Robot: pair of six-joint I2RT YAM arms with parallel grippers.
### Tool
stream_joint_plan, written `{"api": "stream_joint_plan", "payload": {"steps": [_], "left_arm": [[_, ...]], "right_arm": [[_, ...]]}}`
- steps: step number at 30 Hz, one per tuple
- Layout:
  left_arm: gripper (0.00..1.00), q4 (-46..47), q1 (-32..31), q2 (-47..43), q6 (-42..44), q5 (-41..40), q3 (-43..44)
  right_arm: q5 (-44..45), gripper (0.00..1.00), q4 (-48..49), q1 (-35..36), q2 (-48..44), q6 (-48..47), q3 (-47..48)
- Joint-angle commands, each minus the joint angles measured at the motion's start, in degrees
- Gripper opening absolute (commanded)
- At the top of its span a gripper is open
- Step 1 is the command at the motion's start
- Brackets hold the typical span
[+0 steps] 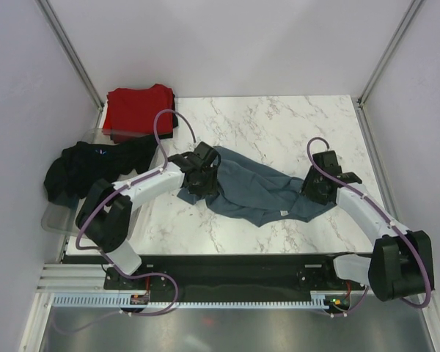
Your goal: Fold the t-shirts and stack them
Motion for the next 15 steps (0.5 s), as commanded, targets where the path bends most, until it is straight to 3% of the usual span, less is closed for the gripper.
{"api": "stream_joint_plan", "payload": {"steps": [1, 8, 11, 12, 13, 15], "left_arm": [[0.59, 5.56, 0.34, -3.85, -1.21, 1.09, -3.67], [0.77, 8.48, -0.72, -4.65, -0.25, -3.37, -4.04], [0.76, 8.92, -0.02, -1.67, 1.42, -4.61, -1.41], [0.73, 9.01, 0.24, -0.36, 1.95, -4.70, -0.70], [0.52, 9.01, 0.51, 2.00, 2.82, -4.87, 1.14], [0.22, 8.31, 1.30, 3.52, 3.45, -5.05, 2.73]], "right_arm": [[3.30, 0.54, 2.20, -0.03, 1.87, 0.55, -2.32], [6.98, 0.45, 5.36, -0.46, 7.14, -0.15, -2.68], [6.38, 0.20, 6.68, -2.13, 8.82, -0.76, -3.72], [5.68, 0.07, 7.81, -2.66, 8.90, -0.94, -4.25], [5.24, 0.01, 8.26, -3.79, 8.73, -1.03, -4.61], [4.09, 0.00, 8.18, -4.51, 7.77, -1.12, -4.87]]}}
